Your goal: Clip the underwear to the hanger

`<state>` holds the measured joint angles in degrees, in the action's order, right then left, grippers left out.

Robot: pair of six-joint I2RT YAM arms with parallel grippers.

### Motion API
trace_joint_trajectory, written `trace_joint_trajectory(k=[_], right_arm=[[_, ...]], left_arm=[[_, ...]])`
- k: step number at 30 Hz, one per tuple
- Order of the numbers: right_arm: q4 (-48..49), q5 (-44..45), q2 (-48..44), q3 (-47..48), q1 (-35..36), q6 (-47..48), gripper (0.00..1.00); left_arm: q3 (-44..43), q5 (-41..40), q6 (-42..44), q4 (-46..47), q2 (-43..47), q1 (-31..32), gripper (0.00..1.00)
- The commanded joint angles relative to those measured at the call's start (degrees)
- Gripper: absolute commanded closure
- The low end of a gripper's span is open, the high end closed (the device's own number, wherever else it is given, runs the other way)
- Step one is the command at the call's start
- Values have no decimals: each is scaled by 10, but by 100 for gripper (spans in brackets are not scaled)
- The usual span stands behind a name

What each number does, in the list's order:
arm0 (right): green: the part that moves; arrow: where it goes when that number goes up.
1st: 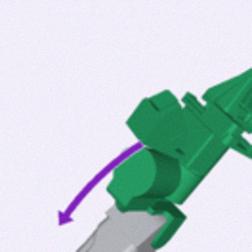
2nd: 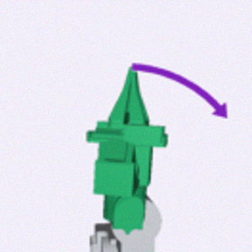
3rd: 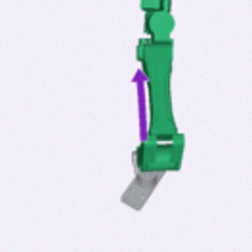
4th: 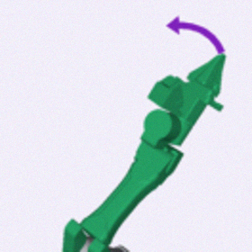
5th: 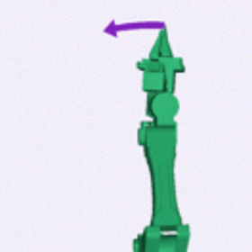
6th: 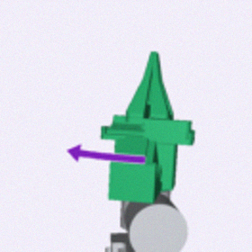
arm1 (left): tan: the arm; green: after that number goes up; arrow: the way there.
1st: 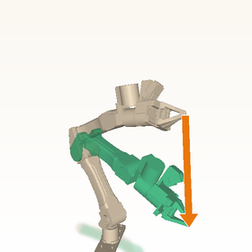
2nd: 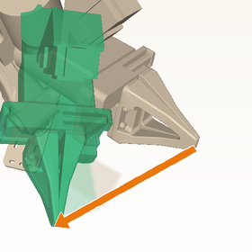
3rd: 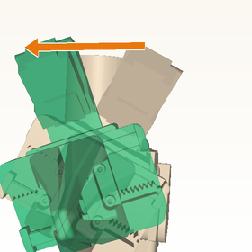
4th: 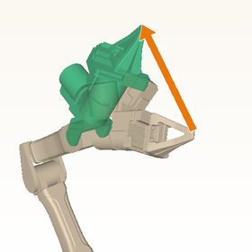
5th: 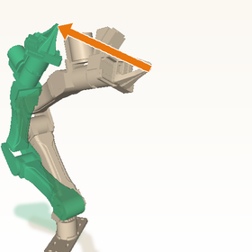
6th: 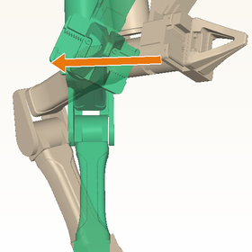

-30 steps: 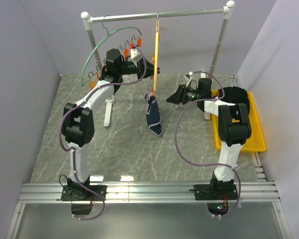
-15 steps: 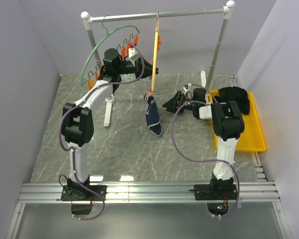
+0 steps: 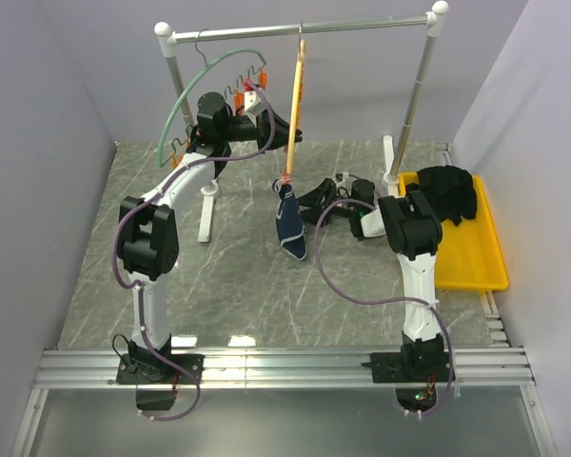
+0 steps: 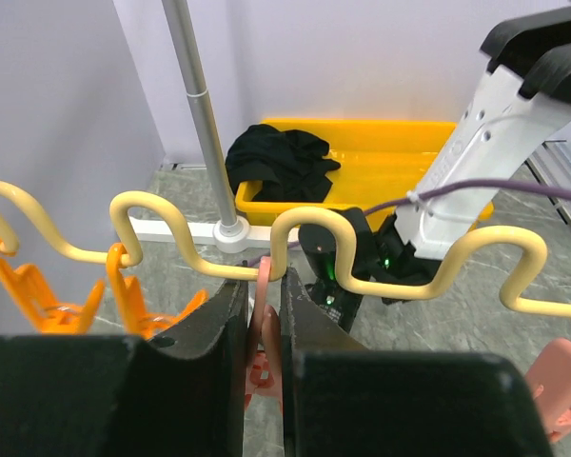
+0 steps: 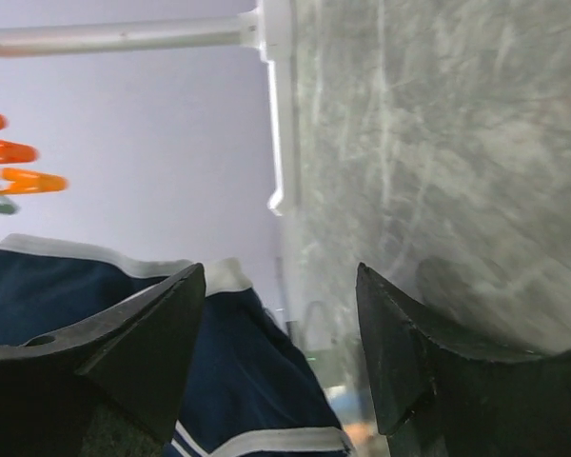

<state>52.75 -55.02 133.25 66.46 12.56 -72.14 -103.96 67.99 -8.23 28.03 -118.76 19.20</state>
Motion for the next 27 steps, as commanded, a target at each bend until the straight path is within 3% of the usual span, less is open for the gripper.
trace_joint_trajectory(k=[1,3,6,7,9,15,19,20,24,25,27], right_arm=[[123,-8,36,10,16,-114,28],[167,-10,52,11,18,-169,30],[282,-9,72,8,15,-262,43],[310,-7,74,4,12,-281,56],[369,-3,68,-15,8,-306,65],[409,0,9,-86,-15,-289,80],[424,1,-30,-122,-26,-277,99],[427,0,-37,-128,-28,-274,100],[409,-14,-69,-147,-29,-232,100],[358,-12,-83,-152,-27,-210,78],[309,-4,-93,-148,-27,-152,48]], left_arm=[[-10,24,-11,24,20,0,100],[-10,23,-14,26,20,0,100],[-11,22,-15,26,20,0,100],[-11,22,-14,25,20,-1,100],[-12,21,-14,24,21,-1,100],[-13,20,-15,25,20,-1,100],[-14,19,-11,17,20,-1,100],[-14,18,-6,15,20,-1,100],[-13,20,0,11,22,-1,100],[-12,20,-3,13,21,-1,100],[-10,21,-10,22,22,-1,100]])
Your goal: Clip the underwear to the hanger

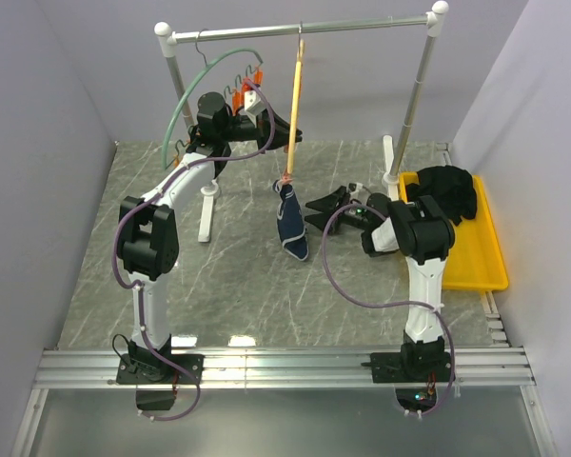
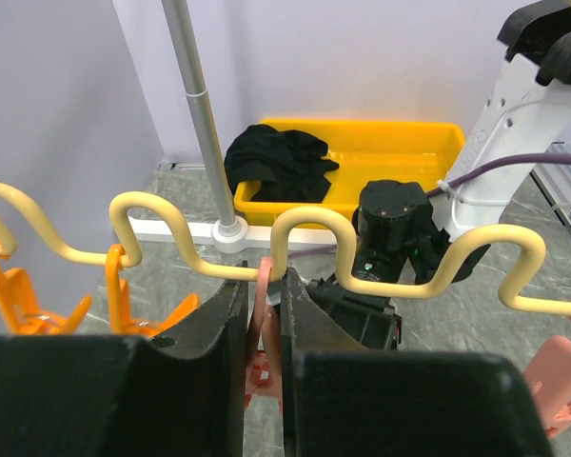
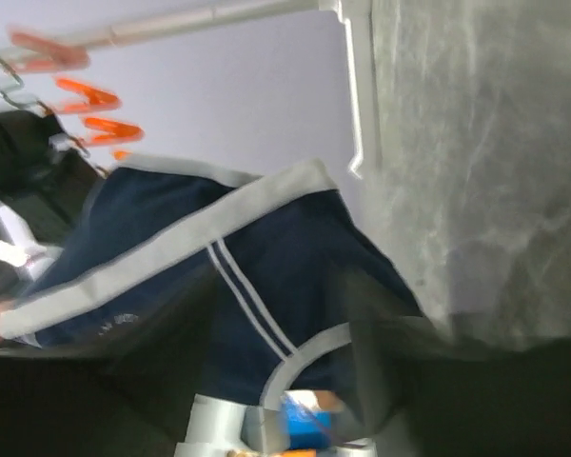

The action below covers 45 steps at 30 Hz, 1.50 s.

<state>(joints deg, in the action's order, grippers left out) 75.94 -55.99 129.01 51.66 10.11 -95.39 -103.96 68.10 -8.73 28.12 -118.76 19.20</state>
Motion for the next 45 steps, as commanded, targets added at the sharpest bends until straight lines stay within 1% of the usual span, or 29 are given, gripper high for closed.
trace_joint_trajectory(k=[1,3,4,5,7,10,12,16,18,21,22,23,28,31,37,42,44,45], right_arm=[[25,10,-55,13,-3,96,30],[-23,21,-55,34,1,136,25],[-47,25,-51,50,6,144,15],[-60,25,-48,59,10,148,13],[-52,18,-31,83,25,135,13],[-40,11,-17,89,44,112,11],[-35,11,-13,85,50,111,10],[66,13,-4,59,52,61,10],[76,18,-17,42,46,65,10],[62,29,-64,-5,37,105,10],[49,36,-92,-31,37,117,9],[44,40,-106,-44,36,140,9],[16,66,-193,-110,40,194,9],[11,76,-216,-132,50,215,9],[-2,83,-218,-141,83,237,10],[26,94,-231,-149,115,231,13],[46,81,-247,-164,112,241,13],[44,74,-268,-185,92,251,13]], left_arm=[[-10,20,-5,19,22,-1,100],[-10,20,1,13,23,-1,100],[-11,20,3,11,24,-1,100],[-12,20,5,10,23,-2,100],[-13,21,-1,13,22,-1,100],[-12,20,-2,18,20,-1,100],[-13,20,-6,20,19,-1,100],[-12,21,-4,17,20,-2,100],[-12,21,-1,13,20,-2,100],[-12,21,-7,18,20,-3,100],[-12,21,-9,22,18,-3,100],[-12,21,-15,25,17,-3,100],[-15,20,-21,28,13,-4,100],[-18,20,-26,30,11,-4,100],[-24,21,-28,29,7,-3,100],[-24,27,-27,25,8,-3,100],[-24,27,-26,23,9,-3,100],[-24,28,-26,23,8,-3,100]])
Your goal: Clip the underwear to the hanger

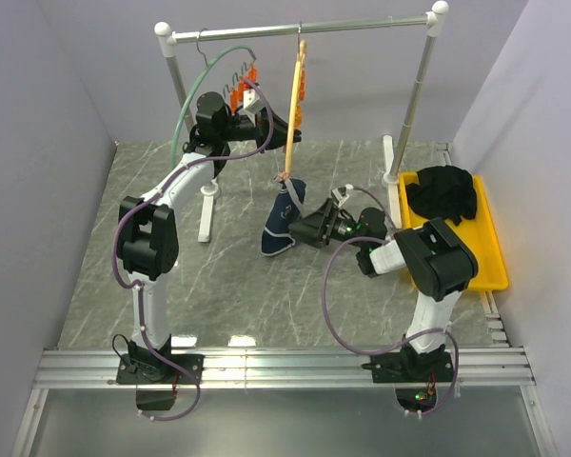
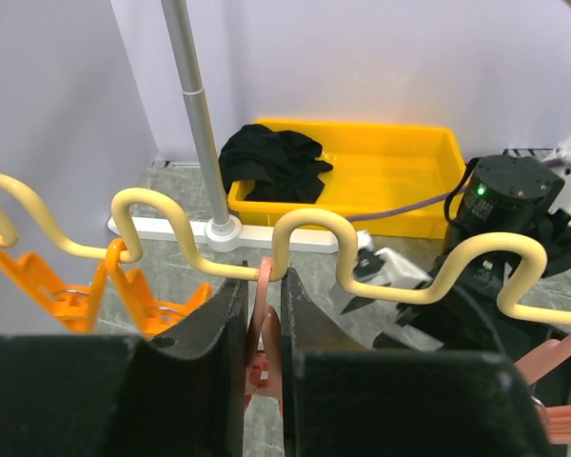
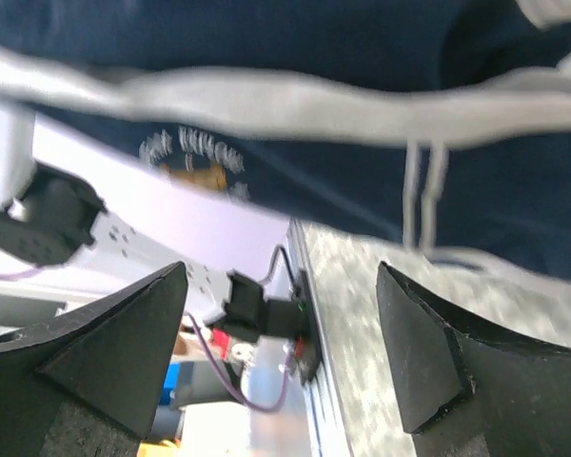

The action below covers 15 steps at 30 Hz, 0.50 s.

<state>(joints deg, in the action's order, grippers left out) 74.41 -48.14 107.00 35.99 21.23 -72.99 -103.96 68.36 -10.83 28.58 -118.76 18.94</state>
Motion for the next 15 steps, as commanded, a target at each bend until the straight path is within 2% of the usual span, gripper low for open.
trace_joint_trajectory(k=[1,3,4,6,7,10,12,14,15], right_arm=[[44,-24,-59,-39,-34,49,13],[-22,-45,-98,-59,-91,93,12],[-63,-63,-111,-59,-111,169,12],[-163,-84,-136,-38,-136,255,10],[-178,-92,-134,-28,-148,322,10],[-168,-126,-80,25,-148,397,7],[-151,-151,3,84,-146,396,6],[-43,-163,67,124,-146,299,6],[9,-171,128,164,-145,244,6]], left_arm=[[-24,27,-8,20,7,0,100],[-20,31,-13,29,7,0,100],[-19,31,-16,31,7,0,100],[-18,34,-23,41,7,-1,100],[-17,36,-29,48,7,0,100],[-16,41,-46,61,8,0,100],[-17,43,-55,75,7,0,100],[-17,44,-60,79,7,0,100],[-15,44,-60,81,7,0,100]])
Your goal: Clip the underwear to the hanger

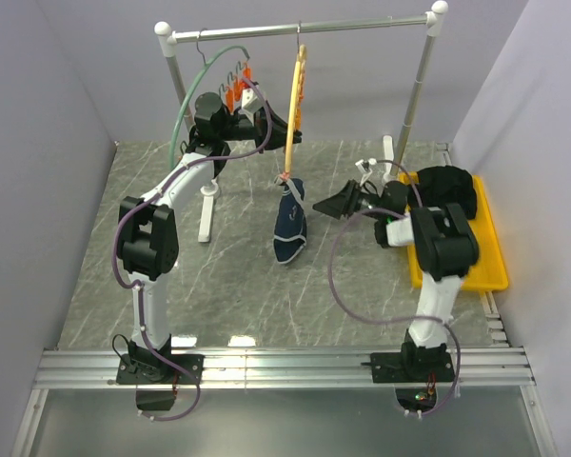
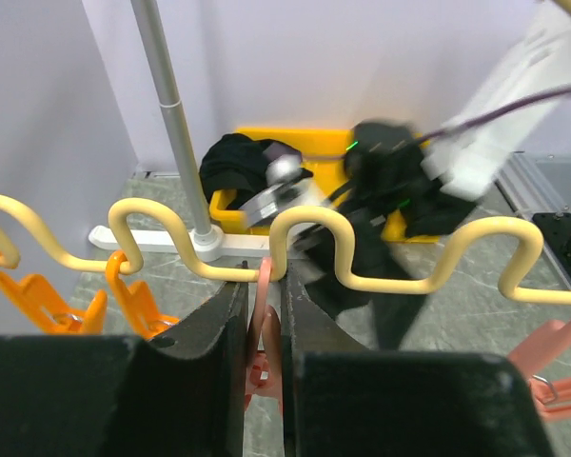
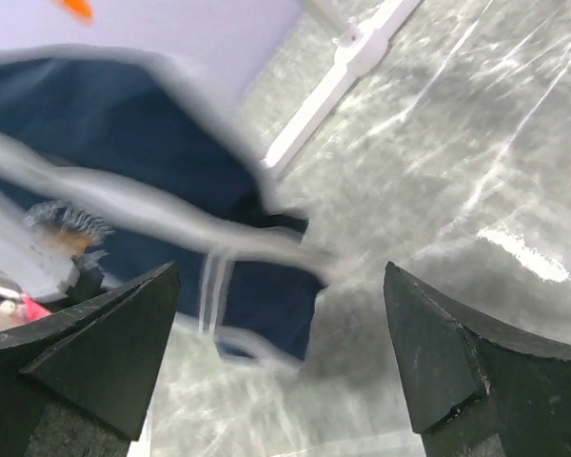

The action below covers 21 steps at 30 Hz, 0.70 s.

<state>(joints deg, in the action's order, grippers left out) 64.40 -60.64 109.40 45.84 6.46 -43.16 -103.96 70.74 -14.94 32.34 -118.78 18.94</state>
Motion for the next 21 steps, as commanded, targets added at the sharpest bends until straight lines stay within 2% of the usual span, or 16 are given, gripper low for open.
trace_joint_trajectory(k=[1,4,6,10,16,19,21], right_arm=[[238,-42,133,86,4,-165,6],[291,-33,212,171,12,-276,6],[291,-37,223,191,23,-275,6],[335,-26,221,188,41,-334,6],[365,-4,228,169,72,-364,7],[367,25,252,181,81,-387,11],[367,46,260,195,80,-413,22]], left_arm=[[-14,19,-25,46,9,-1,100],[-13,22,-33,50,11,-1,100],[-16,22,-33,53,13,-2,100],[-13,22,-44,61,14,-3,100],[-4,19,-31,60,21,-5,100],[-8,22,-41,69,20,-6,100],[-10,21,-42,66,19,-8,100]])
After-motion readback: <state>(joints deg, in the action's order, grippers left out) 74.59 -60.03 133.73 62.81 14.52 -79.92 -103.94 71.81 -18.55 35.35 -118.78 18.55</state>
